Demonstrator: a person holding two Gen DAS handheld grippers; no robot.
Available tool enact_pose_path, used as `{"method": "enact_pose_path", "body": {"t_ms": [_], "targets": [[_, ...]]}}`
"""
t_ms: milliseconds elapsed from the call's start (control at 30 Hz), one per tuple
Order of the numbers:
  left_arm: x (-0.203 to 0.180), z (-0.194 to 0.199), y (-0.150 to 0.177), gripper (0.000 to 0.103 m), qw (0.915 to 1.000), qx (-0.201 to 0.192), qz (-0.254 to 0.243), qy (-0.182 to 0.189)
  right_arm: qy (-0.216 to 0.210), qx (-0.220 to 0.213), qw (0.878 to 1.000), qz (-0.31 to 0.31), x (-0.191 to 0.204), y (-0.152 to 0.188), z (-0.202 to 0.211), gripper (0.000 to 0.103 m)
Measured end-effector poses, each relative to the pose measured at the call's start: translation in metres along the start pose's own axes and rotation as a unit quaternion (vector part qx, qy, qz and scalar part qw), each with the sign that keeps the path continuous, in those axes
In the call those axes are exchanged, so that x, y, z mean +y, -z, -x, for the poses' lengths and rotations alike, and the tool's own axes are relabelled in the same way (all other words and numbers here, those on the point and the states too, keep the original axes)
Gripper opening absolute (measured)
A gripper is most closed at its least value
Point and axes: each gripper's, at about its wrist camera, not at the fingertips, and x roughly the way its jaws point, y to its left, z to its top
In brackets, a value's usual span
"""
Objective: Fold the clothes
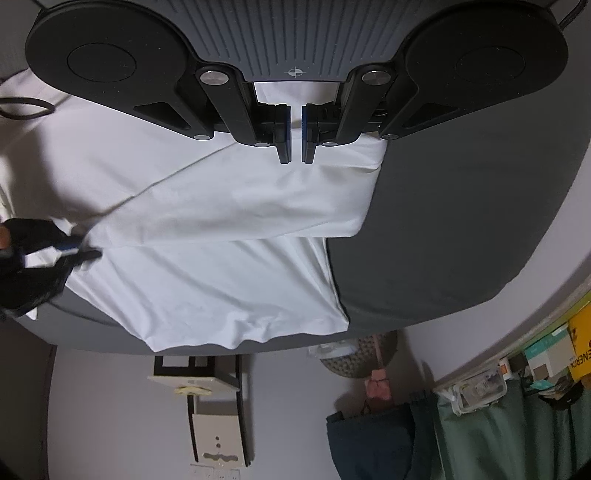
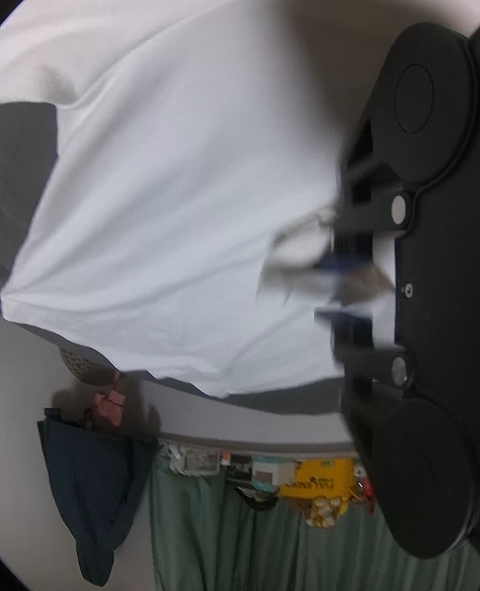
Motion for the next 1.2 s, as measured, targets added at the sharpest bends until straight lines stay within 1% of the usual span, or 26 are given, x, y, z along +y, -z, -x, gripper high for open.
{"method": "enact_pose_path", "body": {"t_ms": [33, 100, 133, 200, 267, 333, 367, 400, 433, 467, 533, 600, 667, 733, 833, 933, 1000, 1067, 1100, 1133, 1200], "targets": [[0.003, 0.003, 0.001, 0.003, 0.9999, -0.003, 0.011, 0.006, -0.003, -0.010, 1.000, 0.004, -0.001, -0.001, 0.001, 0.005], [0.008, -0.010, 0.000, 0.003, 0.9989, -0.003, 0.040, 0.022, -0.022, -0.031, 0.999, 0.015, 0.002, 0.001, 0.007, 0.005], [0.011, -0.011, 0.000, 0.003, 0.9984, 0.002, 0.052, 0.023, -0.036, -0.037, 0.998, 0.027, 0.008, 0.001, 0.011, 0.005], [0.016, -0.013, 0.001, 0.003, 0.9977, 0.014, 0.061, 0.027, -0.056, -0.043, 0.996, 0.054, 0.025, 0.000, 0.015, 0.005], [0.022, -0.016, 0.005, 0.003, 0.9955, 0.012, 0.085, 0.042, -0.066, -0.042, 0.994, 0.074, 0.041, 0.002, 0.017, 0.005], [0.028, -0.018, 0.008, 0.003, 0.9931, 0.014, 0.109, 0.041, -0.073, -0.038, 0.992, 0.091, 0.057, 0.004, 0.018, 0.005], [0.032, -0.019, 0.010, 0.003, 0.9911, 0.013, 0.124, 0.047, -0.077, -0.037, 0.991, 0.099, 0.065, 0.006, 0.019, 0.005], [0.036, -0.019, 0.012, 0.003, 0.9888, 0.011, 0.141, 0.047, -0.080, -0.035, 0.990, 0.108, 0.074, 0.007, 0.019, 0.005], [0.039, -0.020, 0.014, 0.003, 0.9870, 0.014, 0.155, 0.040, -0.084, -0.033, 0.989, 0.116, 0.082, 0.008, 0.020, 0.005], [0.042, -0.020, 0.015, 0.003, 0.9860, 0.014, 0.162, 0.036, -0.088, -0.031, 0.988, 0.124, 0.090, 0.010, 0.021, 0.005], [0.047, -0.017, 0.020, 0.003, 0.9823, -0.007, 0.182, 0.043, -0.095, -0.028, 0.985, 0.141, 0.106, 0.012, 0.022, 0.005], [0.051, -0.018, 0.023, 0.003, 0.9777, -0.006, 0.202, 0.056, -0.103, -0.024, 0.982, 0.158, 0.123, 0.015, 0.023, 0.006], [0.054, -0.018, 0.027, 0.003, 0.9706, -0.010, 0.228, 0.078, -0.108, -0.022, 0.979, 0.174, 0.137, 0.018, 0.025, 0.006], [0.057, -0.018, 0.029, 0.003, 0.9645, -0.018, 0.250, 0.084, -0.108, -0.022, 0.976, 0.186, 0.144, 0.021, 0.027, 0.006], [0.064, -0.020, 0.036, 0.003, 0.9490, -0.031, 0.294, 0.111, -0.109, -0.023, 0.972, 0.205, 0.155, 0.025, 0.032, 0.006], [0.068, -0.021, 0.039, 0.003, 0.9352, -0.040, 0.330, 0.120, -0.103, -0.017, 0.973, 0.205, 0.156, 0.028, 0.033, 0.006], [0.069, -0.021, 0.039, 0.003, 0.9305, -0.044, 0.342, 0.123, -0.096, -0.014, 0.974, 0.205, 0.155, 0.030, 0.033, 0.006], [0.070, -0.021, 0.040, 0.003, 0.9216, -0.051, 0.357, 0.145, -0.091, -0.011, 0.975, 0.204, 0.153, 0.032, 0.034, 0.006], [0.069, -0.022, 0.039, 0.003, 0.9213, -0.052, 0.356, 0.148, -0.090, -0.011, 0.975, 0.204, 0.153, 0.033, 0.035, 0.006], [0.068, -0.022, 0.040, 0.003, 0.9183, -0.053, 0.362, 0.152, -0.091, -0.011, 0.975, 0.205, 0.153, 0.033, 0.036, 0.006], [0.066, -0.027, 0.039, 0.003, 0.9138, -0.032, 0.369, 0.166, -0.093, -0.012, 0.973, 0.209, 0.156, 0.034, 0.038, 0.006]]}}
